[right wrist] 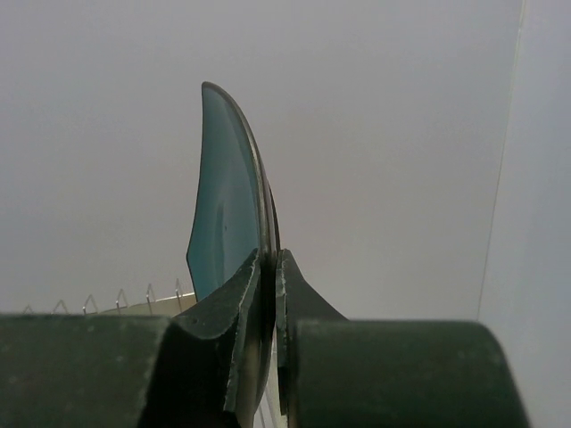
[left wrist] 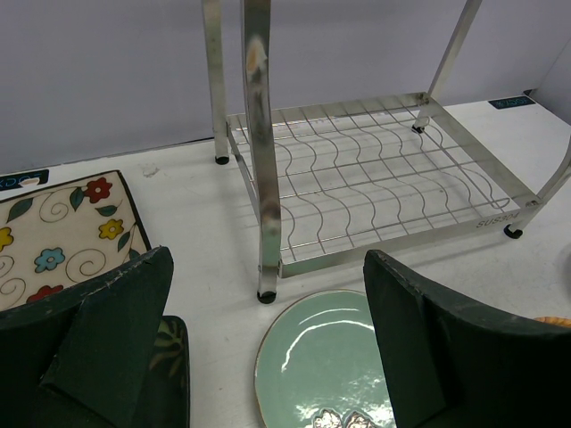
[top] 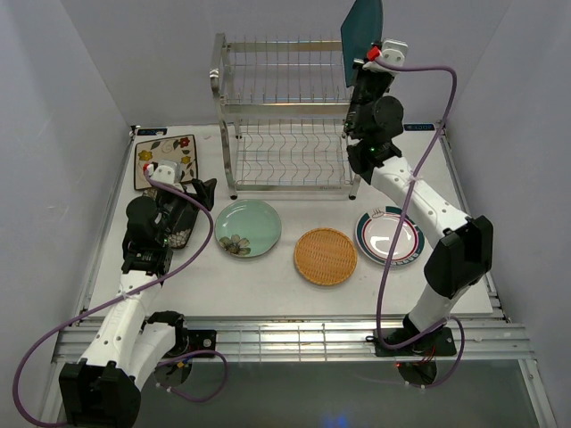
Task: Load the plates into the dish rack
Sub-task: Insert the plate into the dish rack.
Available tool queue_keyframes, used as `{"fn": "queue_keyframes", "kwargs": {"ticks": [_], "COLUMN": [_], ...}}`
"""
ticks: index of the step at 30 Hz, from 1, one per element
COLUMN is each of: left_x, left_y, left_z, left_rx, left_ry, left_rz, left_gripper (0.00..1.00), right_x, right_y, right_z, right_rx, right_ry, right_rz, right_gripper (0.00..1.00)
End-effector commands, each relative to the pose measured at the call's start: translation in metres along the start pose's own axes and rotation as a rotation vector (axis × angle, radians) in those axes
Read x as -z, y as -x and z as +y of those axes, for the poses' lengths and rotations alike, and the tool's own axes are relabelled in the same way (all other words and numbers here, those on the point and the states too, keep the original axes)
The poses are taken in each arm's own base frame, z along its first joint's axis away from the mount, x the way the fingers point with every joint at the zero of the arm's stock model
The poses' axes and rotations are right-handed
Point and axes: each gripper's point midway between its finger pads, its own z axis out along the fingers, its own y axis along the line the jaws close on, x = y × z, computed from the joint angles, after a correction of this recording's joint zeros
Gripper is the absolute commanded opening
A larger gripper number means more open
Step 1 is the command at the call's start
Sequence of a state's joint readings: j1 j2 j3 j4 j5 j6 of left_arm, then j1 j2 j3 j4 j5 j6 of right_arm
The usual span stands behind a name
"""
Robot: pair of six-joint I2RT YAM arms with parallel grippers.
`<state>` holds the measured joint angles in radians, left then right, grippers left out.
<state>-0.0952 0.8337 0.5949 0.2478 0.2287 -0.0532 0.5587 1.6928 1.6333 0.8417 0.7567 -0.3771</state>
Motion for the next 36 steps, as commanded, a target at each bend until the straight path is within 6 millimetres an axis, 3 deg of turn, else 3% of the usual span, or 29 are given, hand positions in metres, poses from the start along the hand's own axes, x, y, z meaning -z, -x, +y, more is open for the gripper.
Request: {"fn": "queue_keyframes", "kwargs": {"ticks": [1, 18, 25, 36], "left_x": [0.004, 0.003, 0.003, 0.004], "left_y": [0.004, 0.003, 0.003, 0.005], "left_z": [-0.003, -0.004, -0.004, -0.006], "left_rx": [0.001, 0.002, 0.002, 0.002], "left_ry": [-0.015, -0.018, -0.021, -0.033], "left_rz": [-0.022, -0.017, -0.017, -0.021], "left_gripper": [0.98, 0.98, 0.98, 0.98], "right_x": [-0.006, -0.005, -0.003, -0.016], "right_y": [0.090, 0.059, 0.055, 0.053], "right_z": [-0.027, -0.016, -0.011, -0.004], "right_rx": [-0.159, -0.091, -0.084, 0.015], "right_ry": [-0.095, -0.083, -0.035, -0.016], "right_rz": [-0.278, -0.248, -0.228, -0.228], "right_gripper": [0.08, 0.08, 0.08, 0.08]}}
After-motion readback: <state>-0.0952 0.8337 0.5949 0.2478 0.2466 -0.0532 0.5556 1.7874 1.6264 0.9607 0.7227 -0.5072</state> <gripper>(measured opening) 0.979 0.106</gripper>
